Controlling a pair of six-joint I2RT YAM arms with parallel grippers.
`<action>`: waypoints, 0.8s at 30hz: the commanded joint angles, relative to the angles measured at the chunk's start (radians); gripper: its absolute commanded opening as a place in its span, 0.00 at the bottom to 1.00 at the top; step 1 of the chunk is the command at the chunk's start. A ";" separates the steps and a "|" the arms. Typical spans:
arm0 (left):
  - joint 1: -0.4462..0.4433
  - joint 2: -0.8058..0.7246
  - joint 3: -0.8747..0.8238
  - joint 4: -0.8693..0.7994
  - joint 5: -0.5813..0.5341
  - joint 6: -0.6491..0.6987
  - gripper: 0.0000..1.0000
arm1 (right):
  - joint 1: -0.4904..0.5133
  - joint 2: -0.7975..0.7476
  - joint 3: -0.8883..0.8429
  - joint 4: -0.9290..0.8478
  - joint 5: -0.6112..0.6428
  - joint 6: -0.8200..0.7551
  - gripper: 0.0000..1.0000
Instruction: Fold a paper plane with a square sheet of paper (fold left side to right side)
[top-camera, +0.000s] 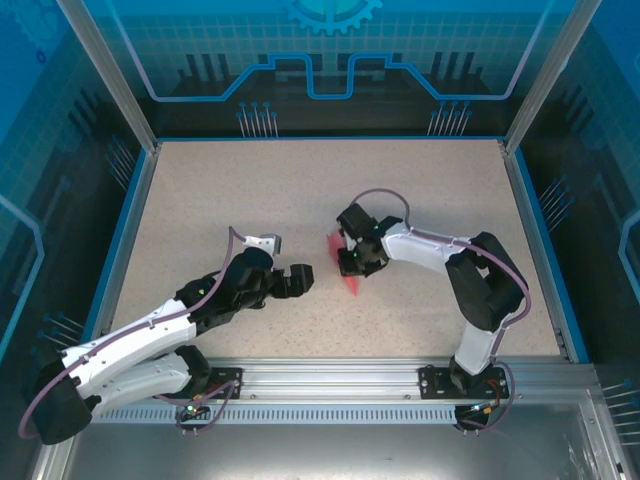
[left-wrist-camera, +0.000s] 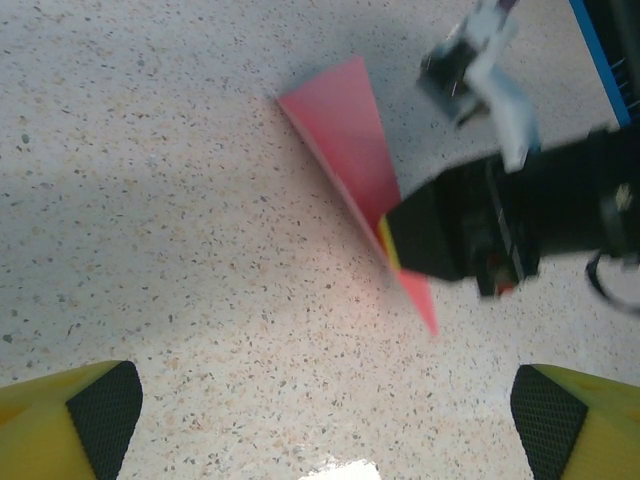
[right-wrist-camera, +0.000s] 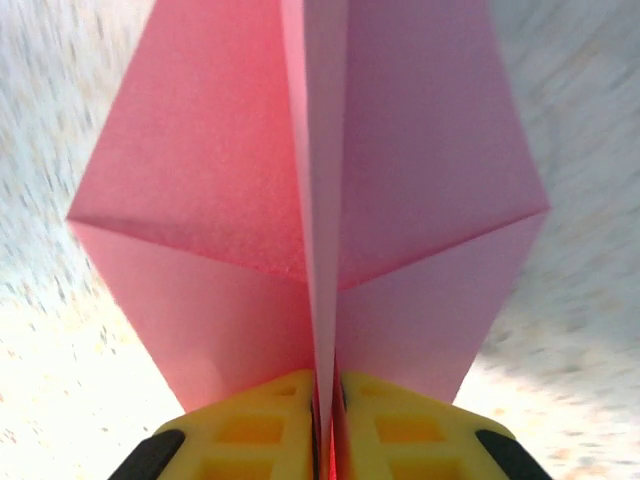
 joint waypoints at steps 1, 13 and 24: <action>0.005 -0.016 -0.013 0.009 0.035 0.037 0.99 | -0.084 0.068 0.130 -0.112 0.085 -0.030 0.14; 0.005 -0.025 -0.027 -0.013 0.048 0.022 0.99 | -0.169 0.309 0.449 -0.193 0.180 -0.025 0.13; 0.005 -0.021 -0.020 -0.039 0.043 0.017 0.99 | -0.167 0.365 0.405 -0.149 0.128 -0.034 0.18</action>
